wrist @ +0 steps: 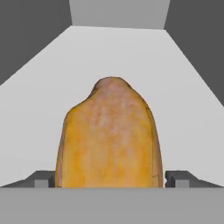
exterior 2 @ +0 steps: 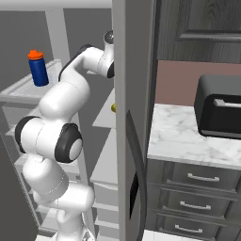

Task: There's a chicken drumstick in the fridge that needs to be moved to the freezer for freezing. Pick up the chicken drumstick from the fridge, place it on any shelf in the freezer, and close the fridge and freezer doors when done.

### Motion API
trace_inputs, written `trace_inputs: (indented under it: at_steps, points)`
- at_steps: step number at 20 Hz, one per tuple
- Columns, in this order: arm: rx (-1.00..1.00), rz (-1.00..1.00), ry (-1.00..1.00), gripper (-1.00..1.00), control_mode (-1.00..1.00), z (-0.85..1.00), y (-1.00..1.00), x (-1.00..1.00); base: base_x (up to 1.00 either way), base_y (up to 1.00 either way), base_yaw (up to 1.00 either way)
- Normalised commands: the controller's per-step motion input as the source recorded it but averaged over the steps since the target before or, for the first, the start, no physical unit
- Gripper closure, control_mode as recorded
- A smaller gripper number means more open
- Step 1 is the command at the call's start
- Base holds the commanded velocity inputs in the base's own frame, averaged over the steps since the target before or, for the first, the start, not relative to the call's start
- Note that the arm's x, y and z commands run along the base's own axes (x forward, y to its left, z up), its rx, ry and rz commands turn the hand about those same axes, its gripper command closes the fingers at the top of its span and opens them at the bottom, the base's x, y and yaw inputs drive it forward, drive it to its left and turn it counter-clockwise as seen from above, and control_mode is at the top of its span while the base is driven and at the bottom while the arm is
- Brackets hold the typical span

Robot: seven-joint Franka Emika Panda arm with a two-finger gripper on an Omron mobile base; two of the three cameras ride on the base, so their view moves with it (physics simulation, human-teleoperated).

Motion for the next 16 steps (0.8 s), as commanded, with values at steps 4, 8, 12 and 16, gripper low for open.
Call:
trace_inputs:
  at_steps: [4, 8, 12, 16]
  points:
    - [0.0, 0.0, -0.02, -1.0, -1.0, 0.02, 0.03, -0.13, 0.0, 0.0, 0.0]
    - [0.0, 0.0, -0.03, -1.0, -1.0, 0.0, 0.09, -0.37, 0.0, 0.0, 0.0]
    - [0.0, 0.0, -0.02, -1.0, -1.0, 0.01, 0.14, -0.37, 0.0, 0.0, 0.0]
    - [0.0, 0.0, -0.03, -1.0, -1.0, 0.03, 0.21, -0.38, 0.0, 0.0, 0.0]
